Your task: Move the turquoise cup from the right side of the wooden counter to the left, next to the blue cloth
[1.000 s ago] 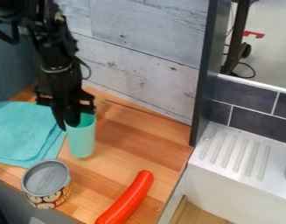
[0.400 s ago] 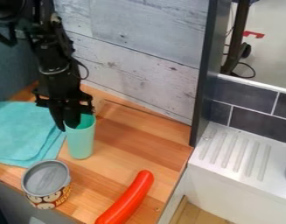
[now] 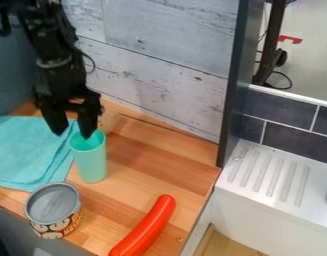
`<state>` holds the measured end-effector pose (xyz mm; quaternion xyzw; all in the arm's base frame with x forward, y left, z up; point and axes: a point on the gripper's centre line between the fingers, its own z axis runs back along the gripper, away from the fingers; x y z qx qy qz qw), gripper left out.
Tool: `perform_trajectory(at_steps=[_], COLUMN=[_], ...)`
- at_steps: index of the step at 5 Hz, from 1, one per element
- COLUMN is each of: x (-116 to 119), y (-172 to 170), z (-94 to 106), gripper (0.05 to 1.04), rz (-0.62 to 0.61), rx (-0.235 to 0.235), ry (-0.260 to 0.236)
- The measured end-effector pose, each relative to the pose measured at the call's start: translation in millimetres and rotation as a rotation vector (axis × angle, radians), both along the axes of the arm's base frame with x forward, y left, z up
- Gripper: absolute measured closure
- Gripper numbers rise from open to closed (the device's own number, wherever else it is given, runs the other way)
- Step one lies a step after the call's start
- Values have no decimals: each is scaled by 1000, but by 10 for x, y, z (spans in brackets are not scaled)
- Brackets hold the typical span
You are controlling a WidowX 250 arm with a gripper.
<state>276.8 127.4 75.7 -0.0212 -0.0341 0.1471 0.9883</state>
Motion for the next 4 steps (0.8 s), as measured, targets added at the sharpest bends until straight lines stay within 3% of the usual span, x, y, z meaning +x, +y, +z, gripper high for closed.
perform_trajectory(at_steps=[1, 2, 3, 4], x=[-93, -299, -529, -787], y=[32, -49, -519, -676], z=[208, 663, 812, 733], gripper=[73, 76, 76, 79], rz=[-2, -61, -256, -319], rx=[7, 82, 137, 94], ry=[-15, -48, -46, -14])
